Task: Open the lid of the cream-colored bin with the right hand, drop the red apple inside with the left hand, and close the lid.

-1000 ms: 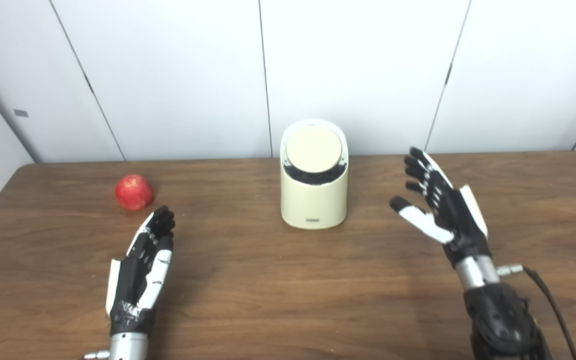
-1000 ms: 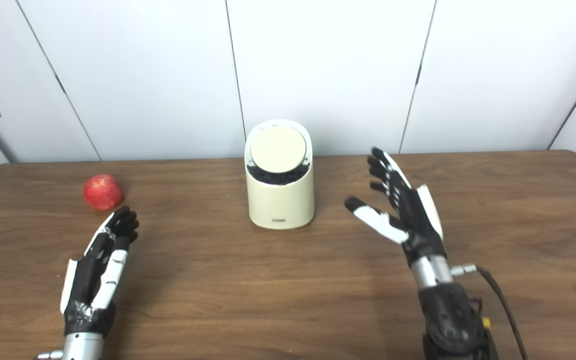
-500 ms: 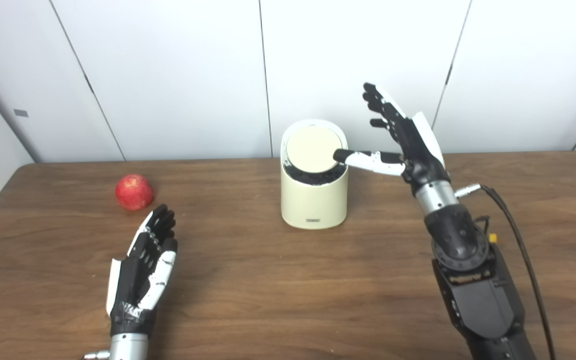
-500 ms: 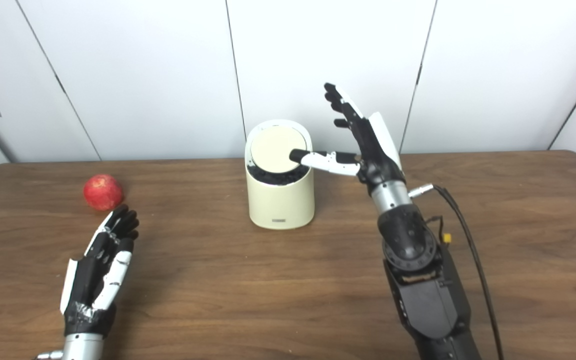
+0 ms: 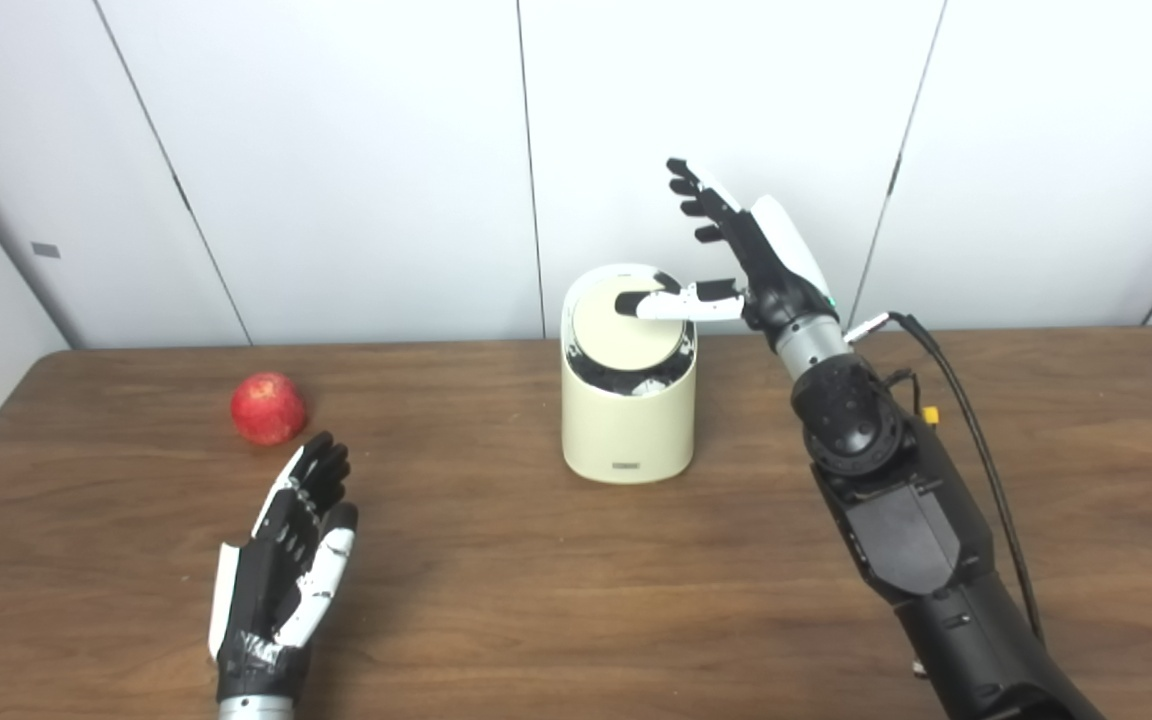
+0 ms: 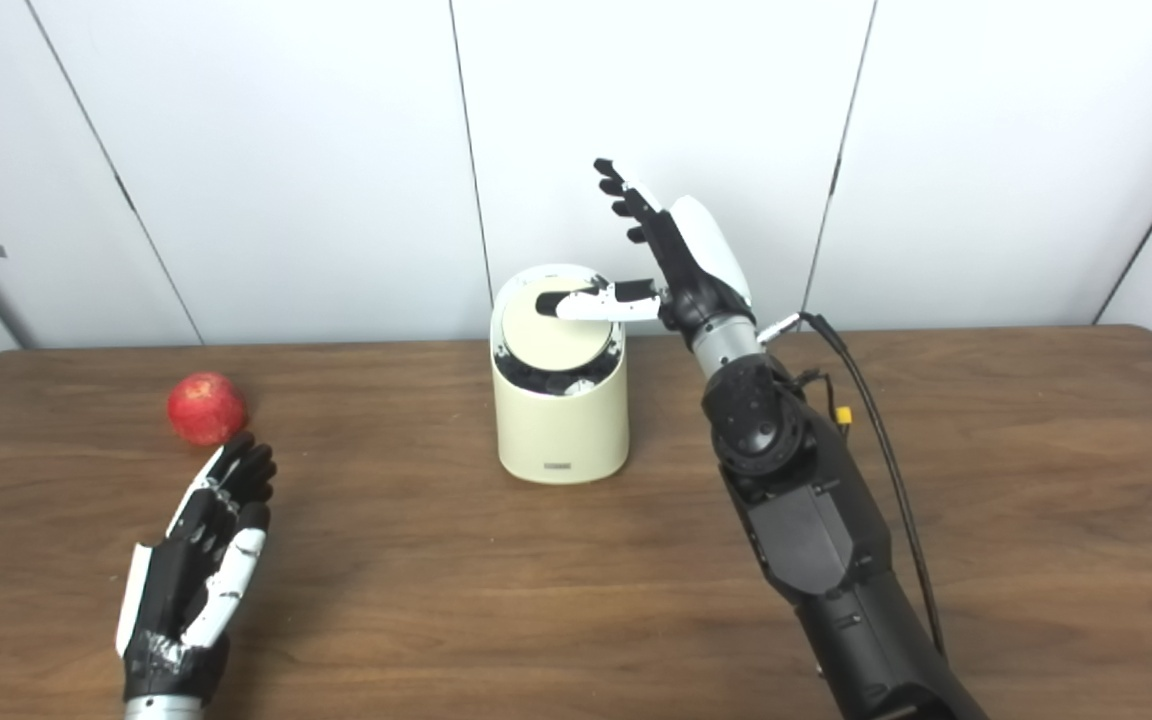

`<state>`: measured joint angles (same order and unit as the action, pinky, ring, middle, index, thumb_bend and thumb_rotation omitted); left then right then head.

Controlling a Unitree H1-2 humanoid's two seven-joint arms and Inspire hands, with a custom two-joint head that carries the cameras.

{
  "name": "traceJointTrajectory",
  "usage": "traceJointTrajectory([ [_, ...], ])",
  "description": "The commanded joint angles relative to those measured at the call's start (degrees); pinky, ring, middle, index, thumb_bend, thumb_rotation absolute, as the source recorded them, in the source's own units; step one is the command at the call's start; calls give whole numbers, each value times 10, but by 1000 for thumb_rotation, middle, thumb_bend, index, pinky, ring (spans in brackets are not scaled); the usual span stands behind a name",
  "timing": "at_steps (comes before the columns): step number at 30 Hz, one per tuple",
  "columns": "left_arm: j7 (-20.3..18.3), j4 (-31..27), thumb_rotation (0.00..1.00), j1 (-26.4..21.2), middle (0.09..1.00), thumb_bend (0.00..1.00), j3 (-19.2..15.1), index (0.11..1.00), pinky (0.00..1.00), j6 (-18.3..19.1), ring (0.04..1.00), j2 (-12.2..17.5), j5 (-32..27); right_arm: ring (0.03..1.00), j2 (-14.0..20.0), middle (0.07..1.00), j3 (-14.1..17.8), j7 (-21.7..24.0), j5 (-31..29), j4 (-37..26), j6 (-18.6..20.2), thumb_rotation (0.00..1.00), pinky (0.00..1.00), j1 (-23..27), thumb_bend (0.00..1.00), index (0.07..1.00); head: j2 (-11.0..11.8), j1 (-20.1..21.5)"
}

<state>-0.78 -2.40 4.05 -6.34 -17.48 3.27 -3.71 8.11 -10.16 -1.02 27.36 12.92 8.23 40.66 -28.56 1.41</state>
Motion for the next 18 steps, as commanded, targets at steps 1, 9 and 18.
traceJointTrajectory([
  [1, 2, 62, 496, 34, 883, 417, 15, 921, 905, -6, 888, -27, -3, 863, 7, 894, -3, -20, 13, 3, -30, 358, 779, 35, 923, 927, -1, 0],
  [9, 1, 61, 502, 34, 884, 424, 17, 922, 896, -7, 883, -29, -4, 866, 13, 891, -18, -32, 32, 35, -51, 345, 762, 45, 957, 920, -6, -5],
  [18, 1, 55, 534, 38, 885, 439, 17, 917, 908, -3, 888, -30, -3, 880, 24, 899, -26, -31, 45, 42, -62, 307, 792, 40, 968, 931, -13, -4],
])
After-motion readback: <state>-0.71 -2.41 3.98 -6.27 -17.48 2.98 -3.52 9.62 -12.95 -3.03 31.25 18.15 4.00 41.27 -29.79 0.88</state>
